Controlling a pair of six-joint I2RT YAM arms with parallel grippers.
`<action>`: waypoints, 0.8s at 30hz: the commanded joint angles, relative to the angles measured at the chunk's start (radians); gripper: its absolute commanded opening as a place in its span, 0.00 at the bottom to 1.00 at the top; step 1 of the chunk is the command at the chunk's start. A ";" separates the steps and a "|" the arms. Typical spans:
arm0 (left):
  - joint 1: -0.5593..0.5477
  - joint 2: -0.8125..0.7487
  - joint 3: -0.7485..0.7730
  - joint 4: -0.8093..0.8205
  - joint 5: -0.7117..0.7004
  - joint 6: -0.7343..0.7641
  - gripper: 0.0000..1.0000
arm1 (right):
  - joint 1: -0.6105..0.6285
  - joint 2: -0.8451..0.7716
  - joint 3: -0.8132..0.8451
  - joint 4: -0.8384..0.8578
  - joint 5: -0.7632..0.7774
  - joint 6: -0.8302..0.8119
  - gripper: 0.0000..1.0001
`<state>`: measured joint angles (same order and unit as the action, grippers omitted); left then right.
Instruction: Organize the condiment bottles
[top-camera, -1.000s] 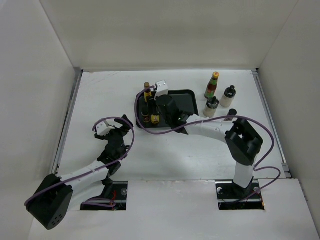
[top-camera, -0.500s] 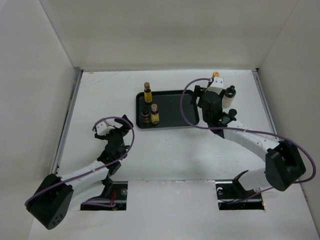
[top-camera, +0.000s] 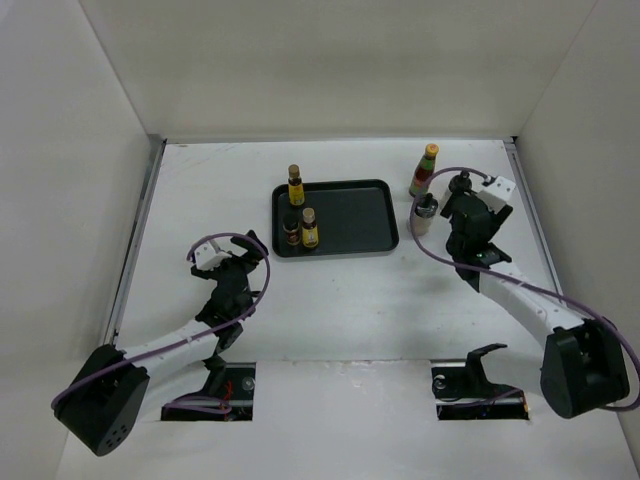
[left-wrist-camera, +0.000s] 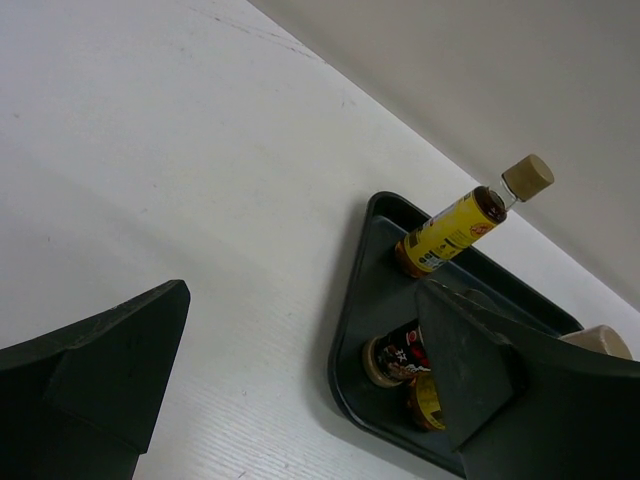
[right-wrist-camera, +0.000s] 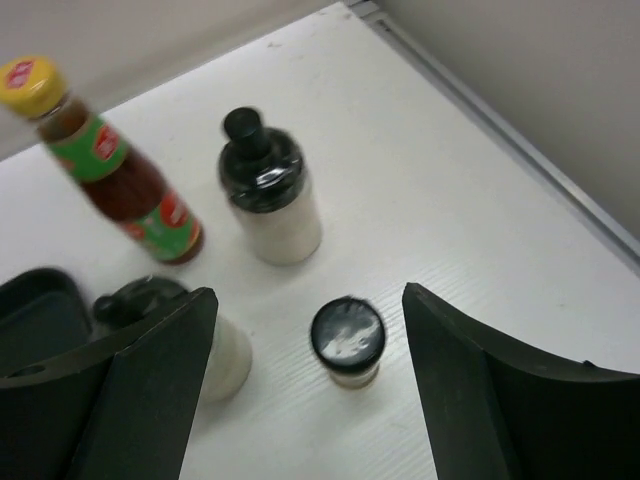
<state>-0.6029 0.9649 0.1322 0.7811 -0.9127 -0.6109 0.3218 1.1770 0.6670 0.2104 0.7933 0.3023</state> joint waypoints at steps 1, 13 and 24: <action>-0.002 -0.020 0.007 0.047 0.005 -0.012 1.00 | -0.063 0.036 0.002 0.008 -0.017 0.049 0.82; -0.011 -0.012 0.010 0.049 0.006 -0.012 1.00 | -0.172 0.196 0.048 0.001 -0.213 0.120 0.76; -0.011 -0.002 0.010 0.049 0.006 -0.013 1.00 | -0.185 0.173 0.025 -0.018 -0.217 0.147 0.44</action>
<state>-0.6102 0.9653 0.1322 0.7822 -0.9112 -0.6128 0.1322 1.4181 0.6933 0.1818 0.5644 0.4267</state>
